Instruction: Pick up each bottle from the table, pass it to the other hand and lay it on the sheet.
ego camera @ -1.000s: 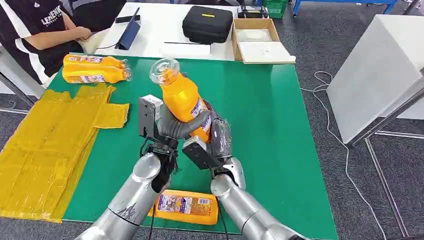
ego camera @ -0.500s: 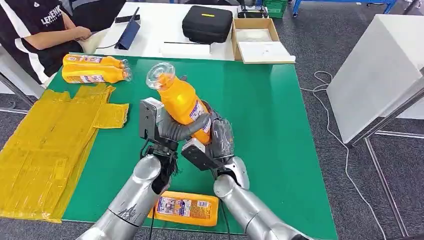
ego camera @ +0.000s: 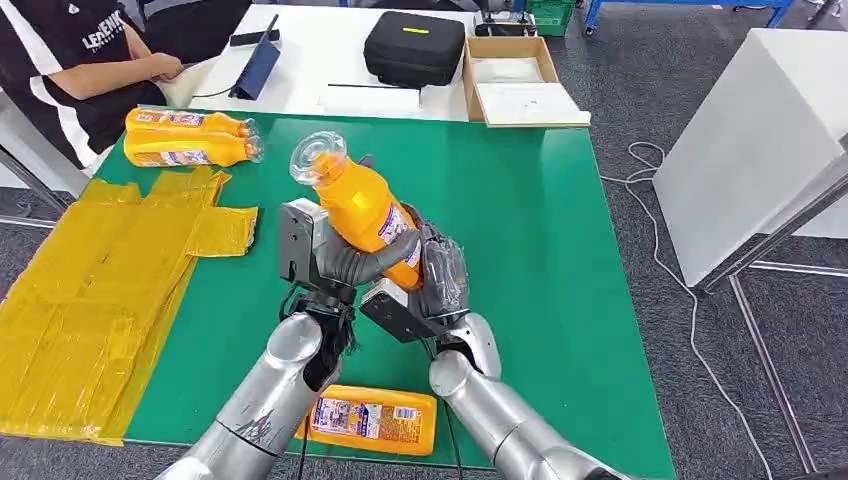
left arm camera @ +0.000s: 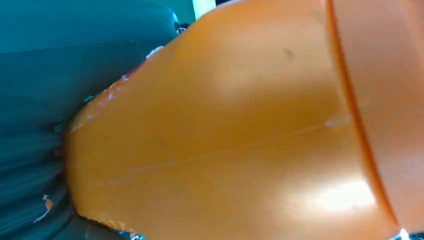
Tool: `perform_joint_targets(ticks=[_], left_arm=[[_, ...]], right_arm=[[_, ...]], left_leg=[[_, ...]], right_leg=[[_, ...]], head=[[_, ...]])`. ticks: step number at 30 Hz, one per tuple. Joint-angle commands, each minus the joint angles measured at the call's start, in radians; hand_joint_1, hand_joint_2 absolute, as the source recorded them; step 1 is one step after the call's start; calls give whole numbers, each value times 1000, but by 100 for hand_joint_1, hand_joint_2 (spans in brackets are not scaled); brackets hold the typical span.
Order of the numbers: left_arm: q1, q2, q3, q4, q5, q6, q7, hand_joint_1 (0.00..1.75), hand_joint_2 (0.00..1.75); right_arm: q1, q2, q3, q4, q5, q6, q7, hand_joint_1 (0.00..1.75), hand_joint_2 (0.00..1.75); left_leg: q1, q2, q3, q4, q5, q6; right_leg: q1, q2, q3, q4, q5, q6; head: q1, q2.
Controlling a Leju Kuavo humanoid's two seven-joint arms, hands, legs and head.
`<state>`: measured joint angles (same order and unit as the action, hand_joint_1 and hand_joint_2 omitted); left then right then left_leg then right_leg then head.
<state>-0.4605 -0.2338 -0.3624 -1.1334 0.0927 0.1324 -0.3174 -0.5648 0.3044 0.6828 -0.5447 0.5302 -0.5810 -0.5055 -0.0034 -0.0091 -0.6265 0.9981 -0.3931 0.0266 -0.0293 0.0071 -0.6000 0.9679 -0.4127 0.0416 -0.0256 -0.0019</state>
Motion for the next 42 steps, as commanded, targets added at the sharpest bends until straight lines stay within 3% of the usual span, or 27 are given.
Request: perform_joint_targets(ticks=[1, 2, 3, 4, 5, 6, 13, 42], left_arm=[[-80, -25, -44, 72, -1, -5, -5, 0, 175], [-77, -28, -40, 68, 3, 0, -14, 0, 175], [-75, -28, -36, 61, 11, 1, -26, 56, 175], [-73, -28, -37, 55, 12, 5, -34, 152, 175], [-71, -26, -39, 48, 14, 7, -38, 169, 175], [-70, -26, -39, 45, 16, 7, -38, 175, 175], [-72, -19, -38, 51, 22, 13, -54, 175, 175], [-56, -9, -28, 24, 19, 10, -59, 175, 175]], right_arm=[[4, -8, 142, 54, 46, 53, 4, 175, 175], [5, -8, 142, 60, 50, 58, 11, 175, 175], [6, -8, 141, 65, 57, 58, 16, 175, 175], [7, -8, 137, 68, 61, 59, 18, 175, 175], [8, -7, 131, 70, 64, 58, 16, 175, 175], [9, -7, 127, 71, 65, 57, 16, 175, 175], [7, -11, 69, 63, 50, 37, -11, 175, 175], [1, -7, 60, 53, 48, 47, -15, 175, 175]], left_leg=[[1, -3, 2, 1, -1, -2], [1, -2, 1, 0, 0, -1], [2, -3, 3, 1, -2, -2], [1, -3, 2, 0, -1, -2], [2, -3, 3, 1, -1, -2], [1, -3, 2, 0, -1, -1], [2, -4, 2, 1, -1, -2], [1, -2, 1, 0, 0, -1]], right_leg=[[2, -4, 4, 0, -1, -2], [1, -3, 3, 0, -1, -2], [2, -5, 5, 0, -2, -3], [2, -4, 4, 0, -2, -2], [2, -5, 5, 0, -2, -3], [2, -4, 3, -1, -1, -2], [2, -5, 4, 0, -2, -2], [1, -3, 2, 0, -1, -2]], head=[[0, 0], [0, 0], [0, 0], [0, 0], [0, 0], [0, 0], [0, 0], [0, 0]])
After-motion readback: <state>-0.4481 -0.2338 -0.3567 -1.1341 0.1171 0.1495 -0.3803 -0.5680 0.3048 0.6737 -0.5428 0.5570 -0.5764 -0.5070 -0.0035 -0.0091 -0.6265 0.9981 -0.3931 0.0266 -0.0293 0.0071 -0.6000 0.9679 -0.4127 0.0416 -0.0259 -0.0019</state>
